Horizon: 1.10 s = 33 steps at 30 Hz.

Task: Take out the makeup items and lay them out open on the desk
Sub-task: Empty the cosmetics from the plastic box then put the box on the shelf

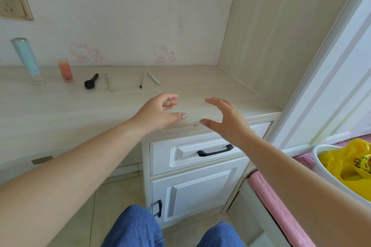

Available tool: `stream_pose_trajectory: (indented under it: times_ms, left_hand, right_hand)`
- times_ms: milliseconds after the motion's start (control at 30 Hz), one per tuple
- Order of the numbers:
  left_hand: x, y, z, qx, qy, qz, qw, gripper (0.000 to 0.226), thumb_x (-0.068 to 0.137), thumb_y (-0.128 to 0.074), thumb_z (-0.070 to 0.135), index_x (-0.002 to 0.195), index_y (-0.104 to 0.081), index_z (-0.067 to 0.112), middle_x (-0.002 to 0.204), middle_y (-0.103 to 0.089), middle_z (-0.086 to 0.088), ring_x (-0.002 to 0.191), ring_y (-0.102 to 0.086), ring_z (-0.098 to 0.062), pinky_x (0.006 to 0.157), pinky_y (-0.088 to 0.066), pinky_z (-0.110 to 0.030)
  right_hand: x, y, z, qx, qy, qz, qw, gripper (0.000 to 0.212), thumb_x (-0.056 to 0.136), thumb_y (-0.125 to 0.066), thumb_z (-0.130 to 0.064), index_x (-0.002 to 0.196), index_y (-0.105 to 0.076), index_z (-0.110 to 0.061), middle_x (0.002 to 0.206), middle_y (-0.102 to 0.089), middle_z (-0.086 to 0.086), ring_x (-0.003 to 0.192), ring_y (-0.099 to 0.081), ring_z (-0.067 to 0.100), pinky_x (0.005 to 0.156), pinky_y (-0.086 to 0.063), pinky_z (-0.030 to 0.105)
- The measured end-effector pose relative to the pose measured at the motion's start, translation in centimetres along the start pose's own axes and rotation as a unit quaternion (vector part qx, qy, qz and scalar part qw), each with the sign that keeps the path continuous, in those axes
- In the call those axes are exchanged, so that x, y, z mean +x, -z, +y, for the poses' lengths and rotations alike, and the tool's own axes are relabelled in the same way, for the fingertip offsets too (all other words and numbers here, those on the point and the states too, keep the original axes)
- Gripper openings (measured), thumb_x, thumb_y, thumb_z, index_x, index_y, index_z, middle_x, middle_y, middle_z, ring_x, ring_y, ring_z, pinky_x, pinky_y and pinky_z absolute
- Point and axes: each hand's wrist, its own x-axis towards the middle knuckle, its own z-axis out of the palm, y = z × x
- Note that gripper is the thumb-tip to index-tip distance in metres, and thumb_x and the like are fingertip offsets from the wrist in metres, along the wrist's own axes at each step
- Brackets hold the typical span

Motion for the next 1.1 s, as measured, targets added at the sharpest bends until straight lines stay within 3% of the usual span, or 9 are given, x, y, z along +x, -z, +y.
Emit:
stream_pose_trajectory:
  times_ms: [133,300,433,600,800,867,1000,1100]
  left_hand:
    - [0.2,1.9,-0.7,-0.015,0.007,0.003,1.0,0.047,0.074,-0.078,0.021,0.11,-0.052,0.034,0.117,-0.06,0.01,0.113,-0.056,-0.005,0.095,-0.041,-0.021]
    - [2.6,5.4,-2.7,0.005,0.036,0.036,0.999,0.049,0.074,-0.077,0.021,0.117,-0.056,0.026,0.118,-0.062,0.011,0.108,-0.058,0.001,0.096,-0.043,-0.021]
    - [4.8,8.6,-4.7,0.008,0.066,0.054,0.996,0.05,0.073,-0.078,0.022,0.118,-0.058,0.026,0.116,-0.063,0.012,0.108,-0.059,0.003,0.095,-0.044,-0.019]
    - [5.7,12.2,-4.1,-0.027,0.119,0.092,0.988,0.047,0.074,-0.076,0.016,0.117,-0.058,0.024,0.116,-0.064,0.011,0.106,-0.059,0.004,0.09,-0.047,-0.015]
    - [3.1,20.3,-0.1,-0.081,0.186,0.175,0.963,0.044,0.077,-0.071,0.003,0.117,-0.056,0.016,0.12,-0.062,-0.001,0.106,-0.059,-0.001,0.084,-0.048,-0.01]
    - [1.1,23.8,1.5,-0.093,0.202,0.211,0.952,0.043,0.078,-0.07,0.001,0.117,-0.056,0.014,0.12,-0.062,-0.001,0.107,-0.06,-0.003,0.087,-0.049,-0.014]
    - [-3.6,30.1,3.0,-0.094,0.228,0.29,0.925,0.037,0.077,-0.072,0.008,0.106,-0.061,0.027,0.115,-0.066,0.005,0.108,-0.062,-0.006,0.094,-0.045,-0.025]
    - [-7.5,34.7,3.3,-0.088,0.243,0.325,0.91,0.036,0.074,-0.076,0.017,0.105,-0.063,0.031,0.113,-0.068,0.009,0.102,-0.063,0.003,0.09,-0.047,-0.022]
  right_hand:
    - [1.6,-1.6,-1.7,0.057,0.007,-0.032,0.998,0.053,0.078,-0.071,-0.04,0.127,-0.05,-0.039,0.135,-0.043,-0.017,0.116,-0.039,-0.005,0.093,-0.027,0.016]
    - [6.1,-4.8,-2.3,0.134,0.02,-0.088,0.987,0.05,0.076,-0.071,-0.04,0.122,-0.05,-0.046,0.135,-0.045,-0.019,0.125,-0.041,-0.003,0.102,-0.031,0.022]
    - [11.1,-8.2,-2.7,0.188,0.027,-0.134,0.973,0.049,0.073,-0.072,-0.041,0.112,-0.048,-0.059,0.13,-0.05,-0.022,0.125,-0.04,-0.008,0.101,-0.03,0.019]
    - [15.4,-10.2,-5.8,0.201,0.034,-0.196,0.959,0.051,0.073,-0.073,-0.04,0.111,-0.046,-0.061,0.123,-0.048,-0.032,0.121,-0.041,-0.011,0.098,-0.03,0.014]
    - [19.3,-9.6,-14.4,0.216,0.025,-0.27,0.938,0.054,0.077,-0.072,-0.037,0.125,-0.049,-0.043,0.129,-0.048,-0.023,0.121,-0.04,-0.01,0.105,-0.031,0.02]
    - [20.4,-9.7,-18.2,0.211,0.034,-0.307,0.927,0.053,0.076,-0.071,-0.038,0.123,-0.048,-0.047,0.132,-0.047,-0.022,0.126,-0.039,-0.005,0.109,-0.031,0.025]
    - [22.0,-11.2,-25.3,0.211,0.074,-0.364,0.904,0.052,0.074,-0.069,-0.045,0.12,-0.046,-0.054,0.129,-0.046,-0.031,0.125,-0.038,-0.007,0.11,-0.032,0.03]
    - [22.6,-13.4,-31.5,0.225,0.106,-0.398,0.883,0.05,0.071,-0.068,-0.05,0.116,-0.047,-0.056,0.136,-0.047,-0.016,0.138,-0.028,0.006,0.114,-0.025,0.043]
